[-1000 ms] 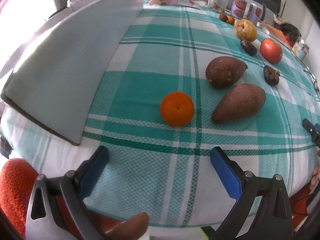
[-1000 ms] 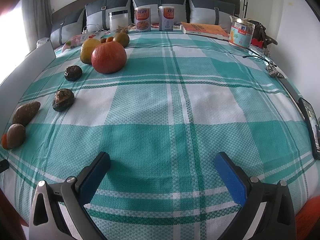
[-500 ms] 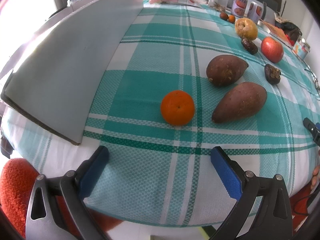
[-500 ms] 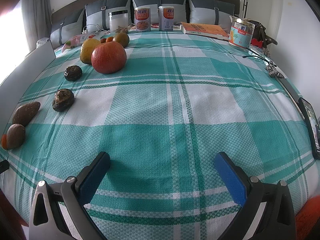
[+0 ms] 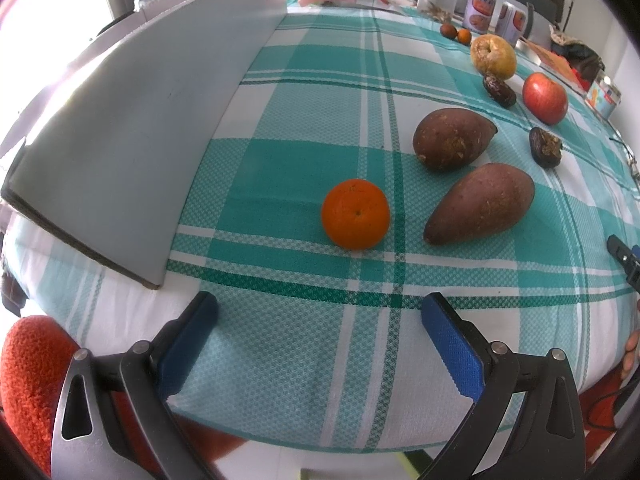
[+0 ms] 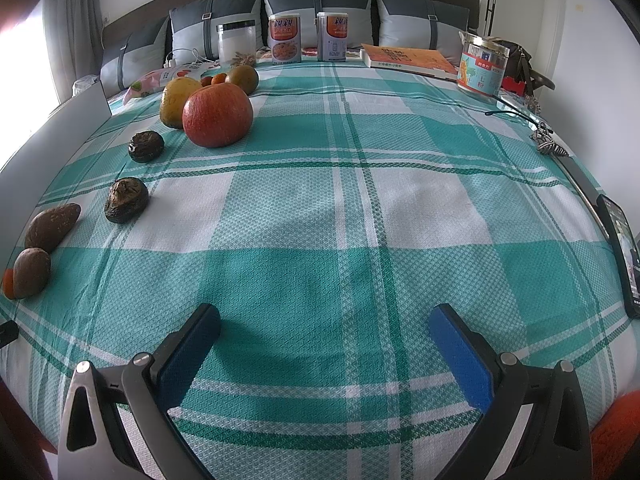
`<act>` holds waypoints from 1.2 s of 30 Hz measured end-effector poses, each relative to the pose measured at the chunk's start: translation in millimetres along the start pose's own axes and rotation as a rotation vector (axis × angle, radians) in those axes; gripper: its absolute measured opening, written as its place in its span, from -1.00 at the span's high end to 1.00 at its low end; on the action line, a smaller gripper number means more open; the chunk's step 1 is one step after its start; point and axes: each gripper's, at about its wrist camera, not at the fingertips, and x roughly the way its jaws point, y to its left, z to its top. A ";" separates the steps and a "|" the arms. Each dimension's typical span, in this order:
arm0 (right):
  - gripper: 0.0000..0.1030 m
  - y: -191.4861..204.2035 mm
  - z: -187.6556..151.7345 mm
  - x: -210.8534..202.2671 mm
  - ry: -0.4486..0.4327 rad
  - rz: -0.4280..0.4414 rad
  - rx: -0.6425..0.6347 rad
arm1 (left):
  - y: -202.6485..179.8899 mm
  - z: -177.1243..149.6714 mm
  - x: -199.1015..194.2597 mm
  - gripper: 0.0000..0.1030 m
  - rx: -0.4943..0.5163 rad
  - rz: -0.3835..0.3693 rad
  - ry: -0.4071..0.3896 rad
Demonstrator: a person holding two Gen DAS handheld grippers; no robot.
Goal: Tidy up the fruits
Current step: 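Move the left tool toward the mandarin orange and close on it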
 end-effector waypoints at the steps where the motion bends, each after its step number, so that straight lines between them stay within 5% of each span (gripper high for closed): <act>1: -1.00 0.1 -0.1 0.0 0.000 0.000 0.000 | 0.0 0.0 0.0 -0.99 0.000 0.000 0.000; 17: -1.00 -0.5 0.4 0.1 0.004 0.000 0.001 | 1.4 -2.3 -1.4 -0.99 0.026 -0.017 0.003; 21: -1.00 -0.9 1.0 0.3 0.004 0.001 0.000 | 6.1 1.0 -4.4 -0.96 0.022 -0.059 0.031; 25: -1.00 -0.6 0.3 0.2 0.004 0.000 0.000 | 11.0 4.6 -18.4 -0.96 -0.009 -0.188 -0.013; 33: -1.00 -0.6 0.4 0.2 0.006 0.000 0.001 | 14.2 9.3 -22.8 -0.92 0.007 -0.189 -0.037; 36: -1.00 -0.8 0.1 -0.2 0.008 0.000 0.001 | 15.9 17.0 -20.1 -0.66 0.034 -0.165 -0.074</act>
